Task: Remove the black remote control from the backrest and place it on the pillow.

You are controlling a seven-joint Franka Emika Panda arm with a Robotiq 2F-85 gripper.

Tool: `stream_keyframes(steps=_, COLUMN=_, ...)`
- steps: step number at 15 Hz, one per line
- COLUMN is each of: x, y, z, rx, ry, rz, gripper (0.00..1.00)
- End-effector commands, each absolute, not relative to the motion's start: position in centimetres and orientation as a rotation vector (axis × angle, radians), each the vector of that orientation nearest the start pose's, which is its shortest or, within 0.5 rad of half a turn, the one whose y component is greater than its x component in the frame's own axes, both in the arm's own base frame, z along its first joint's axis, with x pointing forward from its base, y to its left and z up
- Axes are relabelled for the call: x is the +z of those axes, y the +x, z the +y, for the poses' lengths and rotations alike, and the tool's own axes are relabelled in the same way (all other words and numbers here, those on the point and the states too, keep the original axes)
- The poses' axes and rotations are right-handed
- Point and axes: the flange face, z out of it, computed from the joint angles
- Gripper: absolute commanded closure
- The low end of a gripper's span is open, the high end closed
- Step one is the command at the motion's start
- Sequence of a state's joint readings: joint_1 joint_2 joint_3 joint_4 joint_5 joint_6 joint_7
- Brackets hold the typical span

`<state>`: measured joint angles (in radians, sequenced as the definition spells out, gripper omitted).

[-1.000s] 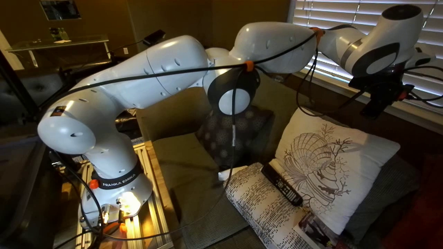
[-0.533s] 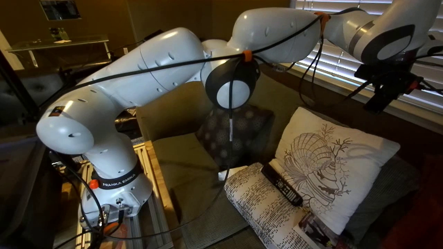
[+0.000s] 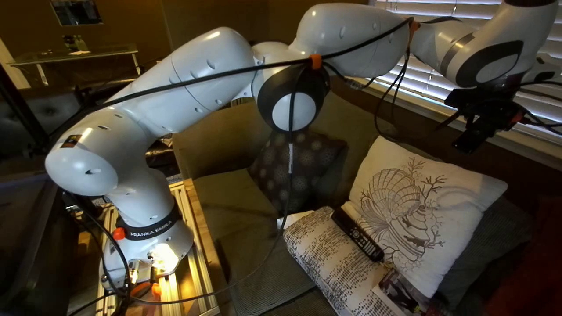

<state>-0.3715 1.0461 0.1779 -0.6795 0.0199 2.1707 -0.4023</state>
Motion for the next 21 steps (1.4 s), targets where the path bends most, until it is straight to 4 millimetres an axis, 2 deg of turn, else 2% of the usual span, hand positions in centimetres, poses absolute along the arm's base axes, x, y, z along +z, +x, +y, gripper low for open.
stream_keyframes(steps=1, x=38.5, y=77.9, z=-23.2, rx=-0.621, ry=-3.044, rz=-0.195, gripper=0.66)
stream_keyframes(steps=8, x=36.7, y=74.6, z=-22.4, rx=-0.482, ry=-3.055, rz=-0.331, gripper=0.66)
stream_keyframes(steps=13, x=35.9, y=71.3, z=-21.7, rx=-0.380, ry=-3.077, rz=-0.429, gripper=0.66)
stream_keyframes(steps=17, x=35.1, y=68.4, z=-21.9, rx=-0.396, ry=-3.084, rz=-0.344, gripper=0.66)
stream_keyframes(steps=20, x=34.5, y=65.9, z=-21.9, rx=-0.428, ry=-3.081, rz=-0.160, gripper=0.66)
stream_keyframes(steps=21, x=33.9, y=68.8, z=-22.6, rx=-0.402, ry=-3.086, rz=-0.262, gripper=0.41)
